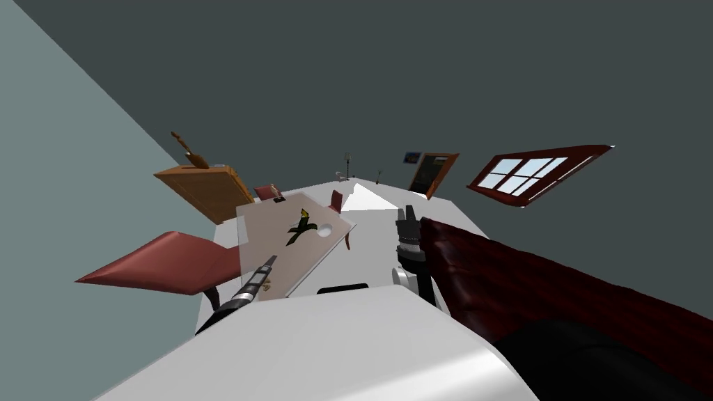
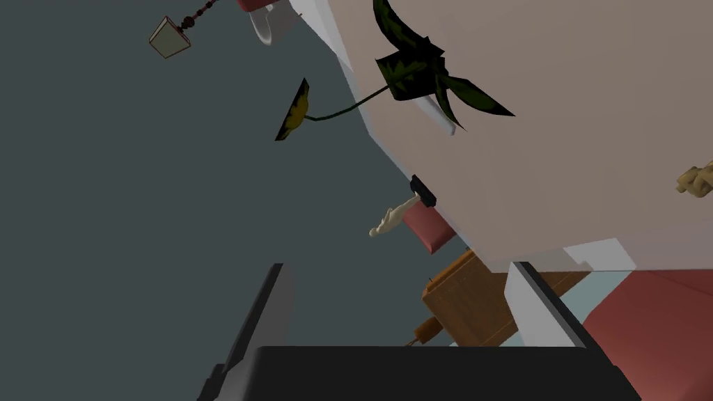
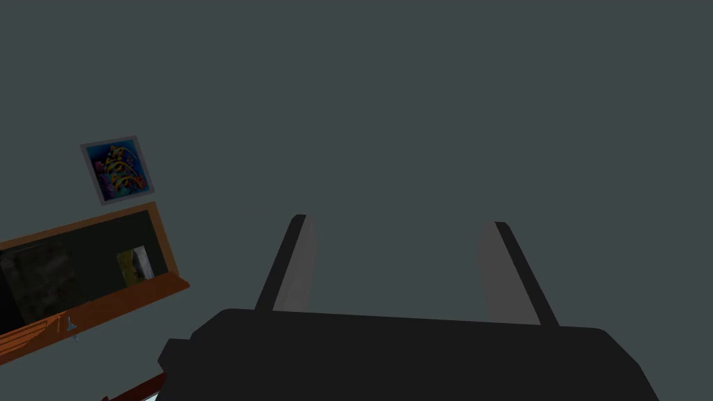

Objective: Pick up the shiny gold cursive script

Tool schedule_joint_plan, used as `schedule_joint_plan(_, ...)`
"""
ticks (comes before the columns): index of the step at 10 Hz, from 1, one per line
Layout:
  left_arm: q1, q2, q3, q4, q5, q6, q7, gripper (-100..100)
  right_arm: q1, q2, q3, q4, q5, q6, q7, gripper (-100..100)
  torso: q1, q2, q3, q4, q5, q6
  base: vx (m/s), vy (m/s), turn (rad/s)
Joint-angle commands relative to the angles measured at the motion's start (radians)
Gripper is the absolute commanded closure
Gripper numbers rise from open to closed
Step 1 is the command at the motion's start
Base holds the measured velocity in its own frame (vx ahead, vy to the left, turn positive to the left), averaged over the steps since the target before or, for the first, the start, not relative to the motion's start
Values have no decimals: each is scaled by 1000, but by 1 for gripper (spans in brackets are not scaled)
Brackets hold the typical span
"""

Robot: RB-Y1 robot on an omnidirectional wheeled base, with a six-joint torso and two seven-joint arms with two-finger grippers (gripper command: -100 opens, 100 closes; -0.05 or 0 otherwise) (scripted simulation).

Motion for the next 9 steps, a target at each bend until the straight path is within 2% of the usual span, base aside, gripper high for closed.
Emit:
schedule_joint_plan(1, -7, 20, 4, 50, -1, 26, -10, -100, 0, 0, 0, 0, 0, 0, 0, 0, 0, 0, 0, 0, 0, 0, -20, 18, -211)
schedule_joint_plan(2, -7, 20, 4, 62, -1, 26, -10, -100, 0, 0, 0, 0, 0, 0, 0, 0, 0, 0, 0, 0, 0, 1, -16, 20, -147)
schedule_joint_plan(4, -9, 51, 8, 145, -2, 72, -25, -100, 0, 0, 0, 0, 0, 0, 0, 0, 0, -1, -1, 0, 0, 1, -16, 29, -282)
schedule_joint_plan(9, -14, 78, 10, 245, 0, 119, -38, -100, 0, 0, 0, 0, 0, 0, 0, 0, -1, -2, -1, 0, 0, 1, -8, 20, -170)
